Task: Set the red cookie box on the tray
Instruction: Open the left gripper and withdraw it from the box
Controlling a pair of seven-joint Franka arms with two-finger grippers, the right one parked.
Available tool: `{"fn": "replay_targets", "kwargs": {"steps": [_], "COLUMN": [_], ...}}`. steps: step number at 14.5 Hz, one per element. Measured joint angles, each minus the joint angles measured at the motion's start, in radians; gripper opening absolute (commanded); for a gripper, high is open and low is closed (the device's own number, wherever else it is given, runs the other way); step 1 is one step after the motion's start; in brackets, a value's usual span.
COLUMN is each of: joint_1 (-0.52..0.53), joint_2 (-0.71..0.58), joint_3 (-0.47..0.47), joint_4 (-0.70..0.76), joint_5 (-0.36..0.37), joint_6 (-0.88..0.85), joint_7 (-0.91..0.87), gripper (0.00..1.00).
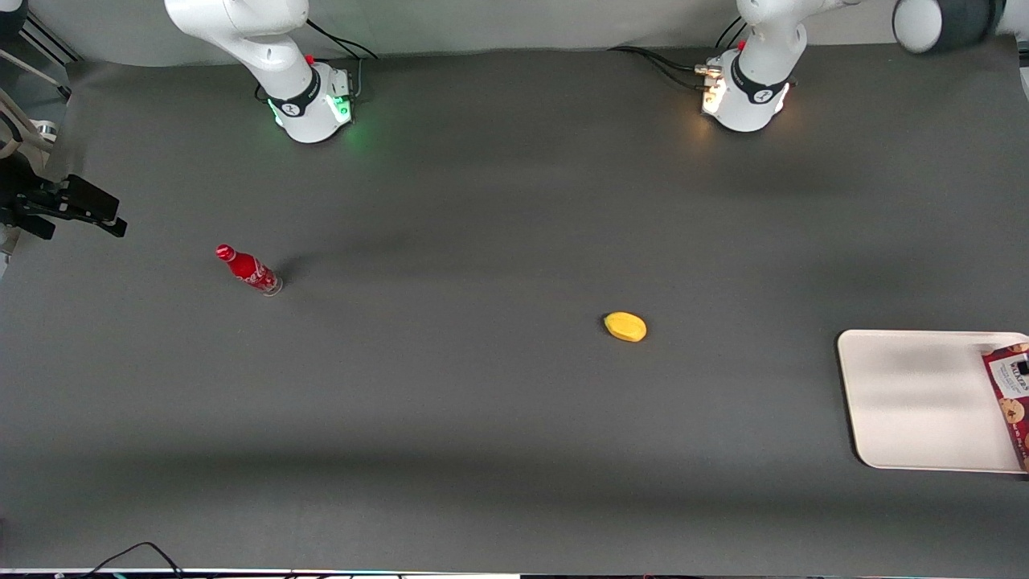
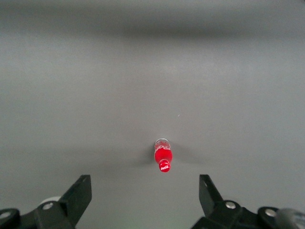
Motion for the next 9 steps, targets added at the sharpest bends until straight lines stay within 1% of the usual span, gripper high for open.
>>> {"fn": "replay_targets", "kwargs": {"steps": [1, 4, 5, 7, 9], "joint_1": [-0.037, -0.141, -0.174, -0.195, -0.211], "joint_2": [-0.08, -0.331, -0.44, -0.587, -0.705], "joint_3": [0.0, -0.002, -0.011, -0.06, -0.135], "joint_4": [-0.078, -0.311, -0.403, -0.513, -0.575], "joint_5": [0.002, 0.058, 0.067, 0.079, 0.115], "joint_6": [-0.018, -0.063, -0.076, -0.105, -0.154], "joint_7": [-0.028, -0.16, -0.203, -0.298, -0.401], "gripper": [1.0, 1.0, 1.0, 1.0, 1.0]}}
